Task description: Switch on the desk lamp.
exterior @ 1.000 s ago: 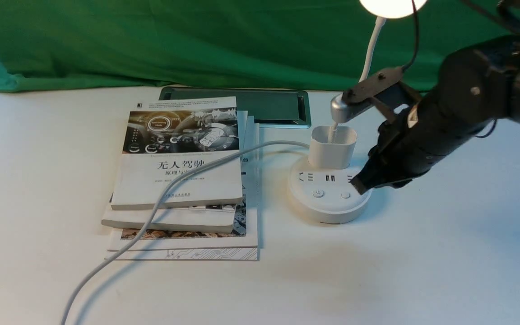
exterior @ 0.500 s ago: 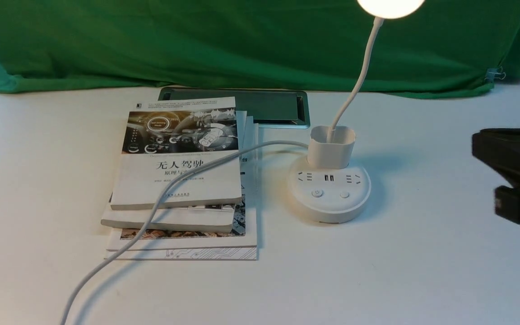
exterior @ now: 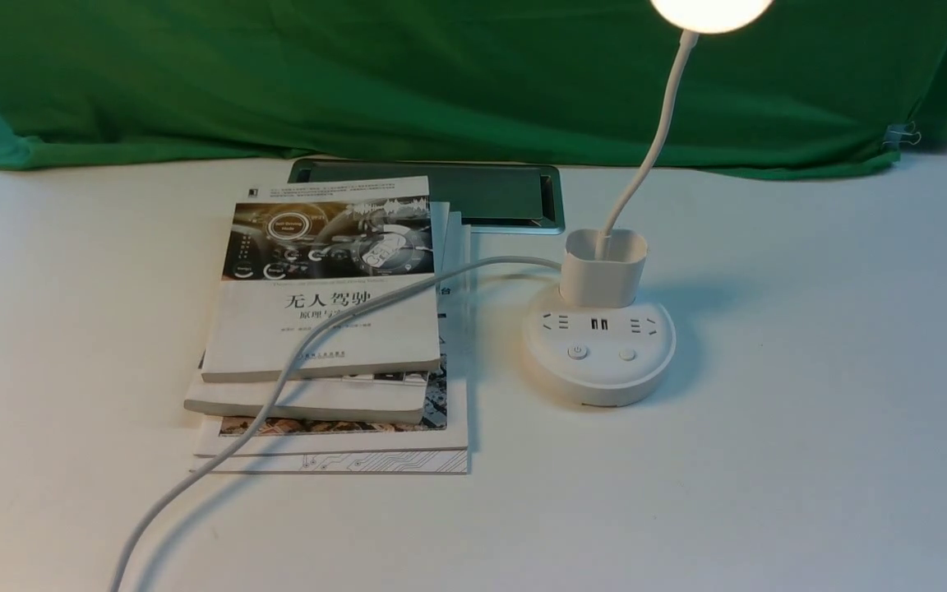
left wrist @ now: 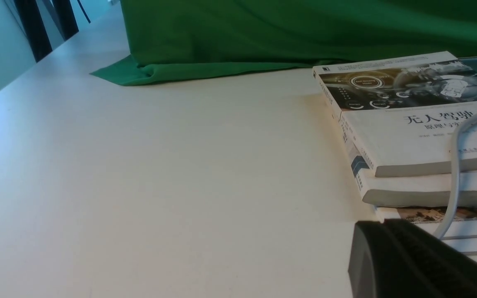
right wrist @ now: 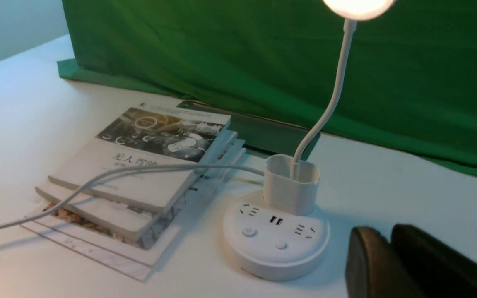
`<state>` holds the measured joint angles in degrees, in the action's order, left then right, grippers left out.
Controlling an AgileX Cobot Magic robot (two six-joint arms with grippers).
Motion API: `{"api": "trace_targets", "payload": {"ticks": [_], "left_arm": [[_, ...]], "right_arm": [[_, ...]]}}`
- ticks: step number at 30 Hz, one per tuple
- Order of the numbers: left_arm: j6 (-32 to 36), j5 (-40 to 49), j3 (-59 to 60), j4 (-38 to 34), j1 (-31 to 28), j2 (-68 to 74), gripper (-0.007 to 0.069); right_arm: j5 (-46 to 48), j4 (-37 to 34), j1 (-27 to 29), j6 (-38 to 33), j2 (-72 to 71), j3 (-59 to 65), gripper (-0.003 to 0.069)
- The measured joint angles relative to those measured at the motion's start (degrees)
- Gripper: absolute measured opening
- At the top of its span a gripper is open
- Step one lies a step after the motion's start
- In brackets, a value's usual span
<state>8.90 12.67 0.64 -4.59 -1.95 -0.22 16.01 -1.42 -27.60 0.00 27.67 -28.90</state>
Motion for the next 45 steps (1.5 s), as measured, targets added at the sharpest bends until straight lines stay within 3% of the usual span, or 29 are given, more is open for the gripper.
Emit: {"api": "trace_targets", "payload": {"ticks": [4, 7, 10, 13, 15, 22, 30, 45], "left_arm": [[0.0, 0.0, 0.0, 0.0, 0.0, 0.0, 0.0021], [0.0, 0.0, 0.0, 0.0, 0.0, 0.0, 0.0021], [0.0, 0.0, 0.0, 0.0, 0.0, 0.0, 0.0021], [0.0, 0.0, 0.0, 0.0, 0.0, 0.0, 0.0021], [0.0, 0.0, 0.0, 0.0, 0.0, 0.0, 0.0021], [0.0, 0.0, 0.0, 0.0, 0.0, 0.0, 0.0021], [0.0, 0.0, 0.0, 0.0, 0.0, 0.0, 0.0021], [0.0, 0.0, 0.0, 0.0, 0.0, 0.0, 0.0021]], "right_arm": [[-7.4, 0.0, 0.0, -2.1, -3.1, 5.2, 0.0142], [-18.4, -1.0, 1.6, -3.2, -8.1, 13.5, 0.0152], [-22.2, -2.1, 6.4, -3.0, -14.6, 20.3, 0.0160], [-22.6, -2.3, 11.3, -0.9, -19.1, 24.5, 0.0167], [-19.7, -0.1, 17.7, 4.3, -24.4, 28.4, 0.0175], [-12.8, 3.7, 26.8, 10.8, -27.5, 29.5, 0.0191], [-4.3, 3.5, 27.1, 11.0, -27.5, 29.5, 0.0203], [-3.5, 3.4, 27.1, 11.0, -27.5, 29.5, 0.0237]]}}
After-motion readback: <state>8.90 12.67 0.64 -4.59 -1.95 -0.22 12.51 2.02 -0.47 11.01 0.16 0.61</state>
